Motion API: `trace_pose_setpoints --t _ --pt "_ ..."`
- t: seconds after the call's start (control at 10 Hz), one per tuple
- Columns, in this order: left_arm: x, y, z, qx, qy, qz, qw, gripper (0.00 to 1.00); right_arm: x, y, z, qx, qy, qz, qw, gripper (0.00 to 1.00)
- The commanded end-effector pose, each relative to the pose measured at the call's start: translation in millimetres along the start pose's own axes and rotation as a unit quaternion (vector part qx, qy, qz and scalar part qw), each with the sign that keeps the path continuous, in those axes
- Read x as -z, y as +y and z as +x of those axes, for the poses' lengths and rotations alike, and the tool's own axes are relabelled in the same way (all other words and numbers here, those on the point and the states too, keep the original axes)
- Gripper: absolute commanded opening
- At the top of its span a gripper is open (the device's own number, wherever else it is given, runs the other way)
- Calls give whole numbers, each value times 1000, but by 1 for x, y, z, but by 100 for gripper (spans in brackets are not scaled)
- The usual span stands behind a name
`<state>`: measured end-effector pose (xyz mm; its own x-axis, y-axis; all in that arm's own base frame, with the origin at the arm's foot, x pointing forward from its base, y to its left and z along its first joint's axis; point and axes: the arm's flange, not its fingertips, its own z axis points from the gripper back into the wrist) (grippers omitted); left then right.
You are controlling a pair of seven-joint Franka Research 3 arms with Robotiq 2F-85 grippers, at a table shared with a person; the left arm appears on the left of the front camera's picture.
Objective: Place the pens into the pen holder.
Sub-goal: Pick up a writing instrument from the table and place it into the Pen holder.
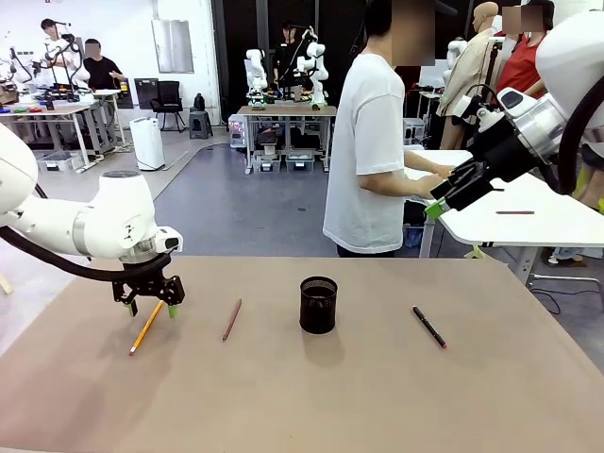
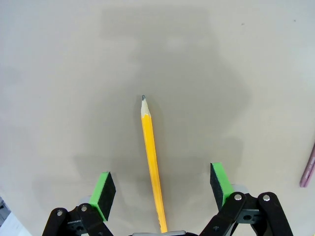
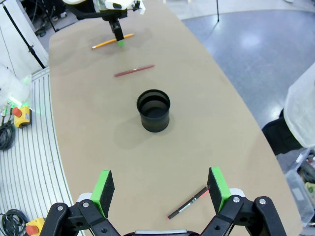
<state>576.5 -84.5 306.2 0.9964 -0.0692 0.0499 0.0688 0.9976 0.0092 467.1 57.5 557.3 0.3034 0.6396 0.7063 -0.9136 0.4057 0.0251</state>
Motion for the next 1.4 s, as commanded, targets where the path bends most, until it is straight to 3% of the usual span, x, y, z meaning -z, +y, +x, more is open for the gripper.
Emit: trace_pose_setpoints --t 0.0,0.1,0.2,0.6,0.7,1.1,1.3 --pt "2 4 6 -2 -3 12 1000 100 -1 0 1 1 -1 2 1000 100" --pt "3 4 7 -2 -2 13 1000 100 -1 0 1 1 -1 2 1000 100" --pt "5 3 8 -4 -3 17 1000 84 -1 0 1 1 -1 2 1000 100" --pt "3 4 7 -8 0 15 1000 7 -1 0 1 1 -1 2 1000 100" --pt "3 3 7 -9 1 15 1000 0 -1 0 1 1 -1 2 1000 100" --pt "1 2 4 -5 22 12 1000 0 -1 0 1 1 -1 2 1000 100" --pt "-12 -1 -4 21 57 -48 997 0 -1 0 1 1 -1 2 1000 100"
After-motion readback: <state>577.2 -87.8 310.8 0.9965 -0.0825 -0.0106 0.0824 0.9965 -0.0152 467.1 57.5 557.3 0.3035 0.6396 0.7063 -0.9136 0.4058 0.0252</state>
